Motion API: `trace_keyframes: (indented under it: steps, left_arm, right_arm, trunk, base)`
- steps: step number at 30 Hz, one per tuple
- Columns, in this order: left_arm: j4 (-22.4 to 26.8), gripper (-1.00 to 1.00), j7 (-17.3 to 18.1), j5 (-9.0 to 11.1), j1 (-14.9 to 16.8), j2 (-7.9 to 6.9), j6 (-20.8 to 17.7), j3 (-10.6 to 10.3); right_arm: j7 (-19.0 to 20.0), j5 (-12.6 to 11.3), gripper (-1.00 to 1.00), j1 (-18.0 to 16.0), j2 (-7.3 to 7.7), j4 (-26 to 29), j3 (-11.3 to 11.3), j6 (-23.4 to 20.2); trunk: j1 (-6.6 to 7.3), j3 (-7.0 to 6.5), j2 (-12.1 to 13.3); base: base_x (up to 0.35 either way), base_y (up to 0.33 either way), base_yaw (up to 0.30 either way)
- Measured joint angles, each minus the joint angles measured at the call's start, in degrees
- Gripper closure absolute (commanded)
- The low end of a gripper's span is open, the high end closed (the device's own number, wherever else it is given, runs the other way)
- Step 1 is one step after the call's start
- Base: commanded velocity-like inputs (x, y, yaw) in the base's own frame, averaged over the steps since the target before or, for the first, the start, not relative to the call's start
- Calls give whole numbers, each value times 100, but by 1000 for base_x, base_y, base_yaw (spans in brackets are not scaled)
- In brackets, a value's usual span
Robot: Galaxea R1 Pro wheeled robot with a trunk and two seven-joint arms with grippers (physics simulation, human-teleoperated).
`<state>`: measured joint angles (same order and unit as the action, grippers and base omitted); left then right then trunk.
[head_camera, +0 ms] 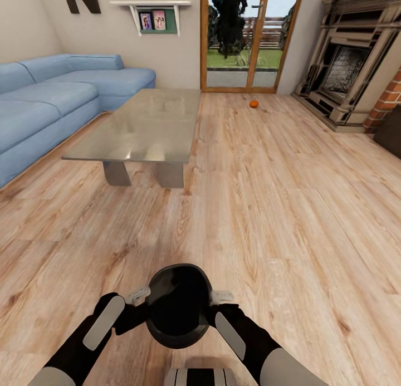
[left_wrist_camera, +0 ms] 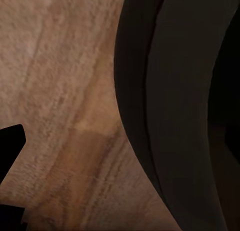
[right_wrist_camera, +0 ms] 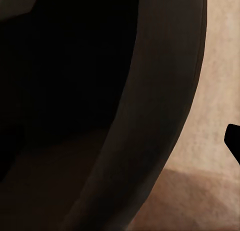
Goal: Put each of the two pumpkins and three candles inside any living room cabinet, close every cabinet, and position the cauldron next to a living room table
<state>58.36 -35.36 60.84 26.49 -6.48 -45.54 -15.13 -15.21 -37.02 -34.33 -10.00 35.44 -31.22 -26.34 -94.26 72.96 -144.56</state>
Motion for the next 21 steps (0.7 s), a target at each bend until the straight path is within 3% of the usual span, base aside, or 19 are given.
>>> trace_keyframes:
  steps: [21]
  left_arm:
    - [-7,-100,2,-2,18,13,6,-15]
  right_arm:
    - [0,-9,-100,0,0,1,0,-8]
  trunk:
    - [-5,44,-3]
  base:
    - [0,0,0]
